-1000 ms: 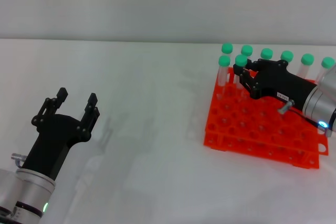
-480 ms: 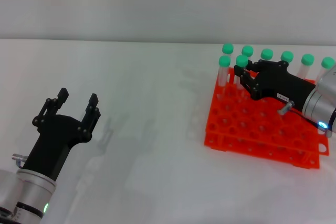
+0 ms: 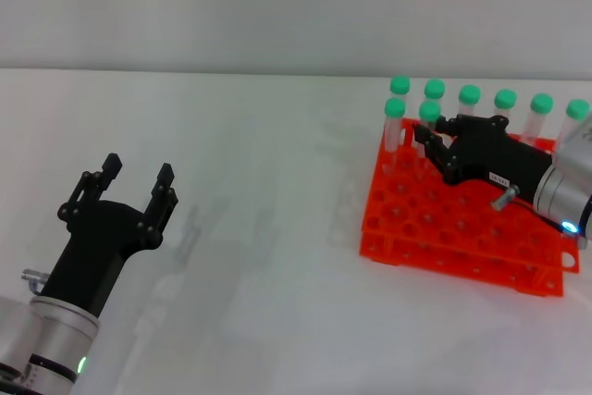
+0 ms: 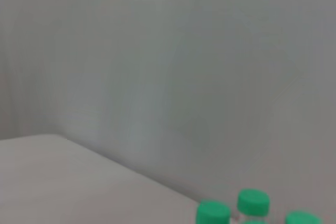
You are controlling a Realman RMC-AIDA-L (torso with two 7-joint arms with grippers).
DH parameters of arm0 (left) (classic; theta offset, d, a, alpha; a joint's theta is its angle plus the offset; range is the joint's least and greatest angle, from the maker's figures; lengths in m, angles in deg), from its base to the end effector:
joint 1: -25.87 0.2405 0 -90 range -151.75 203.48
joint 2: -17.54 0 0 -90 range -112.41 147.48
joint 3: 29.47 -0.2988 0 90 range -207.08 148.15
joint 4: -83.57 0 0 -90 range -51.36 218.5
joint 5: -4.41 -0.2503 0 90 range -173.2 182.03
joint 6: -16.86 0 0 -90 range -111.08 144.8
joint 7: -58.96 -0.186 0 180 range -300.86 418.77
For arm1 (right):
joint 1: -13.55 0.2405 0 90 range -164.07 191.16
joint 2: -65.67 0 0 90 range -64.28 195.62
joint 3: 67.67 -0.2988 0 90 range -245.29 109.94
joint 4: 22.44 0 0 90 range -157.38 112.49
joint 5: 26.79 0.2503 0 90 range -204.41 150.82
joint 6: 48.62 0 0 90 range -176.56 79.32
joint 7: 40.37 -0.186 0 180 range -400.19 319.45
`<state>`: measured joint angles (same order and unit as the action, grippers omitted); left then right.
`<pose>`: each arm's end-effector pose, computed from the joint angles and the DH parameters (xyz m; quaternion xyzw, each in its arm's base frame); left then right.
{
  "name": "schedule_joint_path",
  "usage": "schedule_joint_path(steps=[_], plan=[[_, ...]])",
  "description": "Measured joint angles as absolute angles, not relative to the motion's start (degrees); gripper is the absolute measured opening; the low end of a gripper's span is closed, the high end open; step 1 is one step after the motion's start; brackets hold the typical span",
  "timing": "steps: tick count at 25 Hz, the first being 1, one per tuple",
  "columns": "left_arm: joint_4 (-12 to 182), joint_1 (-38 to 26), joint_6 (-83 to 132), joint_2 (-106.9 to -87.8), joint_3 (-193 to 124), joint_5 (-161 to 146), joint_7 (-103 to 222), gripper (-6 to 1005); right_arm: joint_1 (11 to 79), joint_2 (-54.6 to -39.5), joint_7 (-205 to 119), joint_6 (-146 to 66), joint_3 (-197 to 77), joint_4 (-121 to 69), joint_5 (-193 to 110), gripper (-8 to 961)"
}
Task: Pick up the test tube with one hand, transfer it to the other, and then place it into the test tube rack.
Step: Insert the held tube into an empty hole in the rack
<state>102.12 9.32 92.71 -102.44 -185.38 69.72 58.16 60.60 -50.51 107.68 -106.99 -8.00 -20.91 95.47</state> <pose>-0.3588 0.3332 -0.1099 -0.7136 -0.2081 -0.3289 0.5825 0.2764 0.4914 -0.1154 -0.8806 0.1483 0.2536 0.3719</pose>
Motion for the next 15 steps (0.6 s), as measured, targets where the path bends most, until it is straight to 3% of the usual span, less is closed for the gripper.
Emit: schedule_joint_path(steps=[7, 15], plan=[[102.1, 9.5, 92.9, -102.43, -185.4, 69.7, 58.2, 652, 60.2, -50.52, 107.1, -108.2, -8.1, -20.9, 95.6, 197], [102.0, 9.3, 92.9, -102.36, -185.4, 69.6, 58.2, 653, 59.3, -50.52, 107.0, -110.9, -8.0, -20.9, 95.4, 273]])
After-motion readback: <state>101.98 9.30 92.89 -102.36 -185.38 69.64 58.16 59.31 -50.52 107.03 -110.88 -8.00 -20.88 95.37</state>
